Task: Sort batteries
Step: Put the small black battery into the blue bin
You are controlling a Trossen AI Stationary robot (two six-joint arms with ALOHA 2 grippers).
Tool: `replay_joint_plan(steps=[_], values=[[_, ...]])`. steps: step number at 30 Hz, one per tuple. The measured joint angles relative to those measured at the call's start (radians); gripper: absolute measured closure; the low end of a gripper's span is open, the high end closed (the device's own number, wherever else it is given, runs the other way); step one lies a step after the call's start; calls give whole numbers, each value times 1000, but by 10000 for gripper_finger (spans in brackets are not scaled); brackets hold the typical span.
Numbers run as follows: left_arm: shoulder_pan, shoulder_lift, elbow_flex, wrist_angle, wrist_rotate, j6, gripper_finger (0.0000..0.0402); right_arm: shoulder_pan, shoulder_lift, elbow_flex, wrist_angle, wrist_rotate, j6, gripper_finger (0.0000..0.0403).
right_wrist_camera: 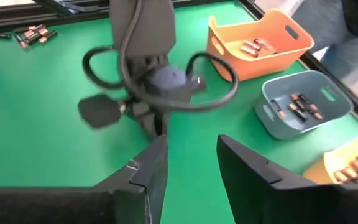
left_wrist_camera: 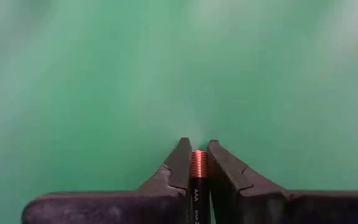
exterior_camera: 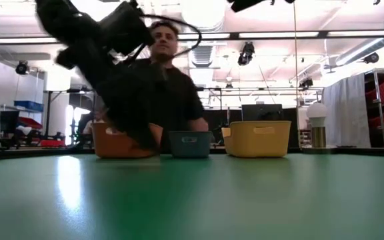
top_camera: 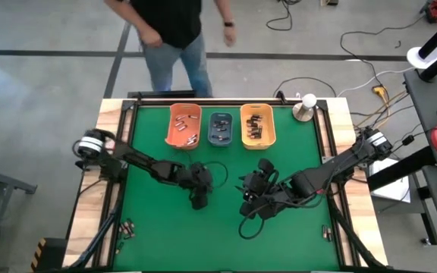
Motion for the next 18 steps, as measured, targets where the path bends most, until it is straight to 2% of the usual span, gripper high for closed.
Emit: replay_joint_plan(steps=[5, 9, 12, 18], values=[[151, -161, 45, -150, -6, 56, 390, 0, -22, 58, -99, 4, 0, 280], [302, -186, 166, -301, 28, 184, 390, 0, -42, 78, -127, 53, -20, 282], [401, -130, 321, -389, 54, 305, 390, 0, -52, 82, -139, 63, -41, 278], [513, 103, 624, -566, 120, 521, 390, 5, -72, 86, -170, 55, -21, 274]])
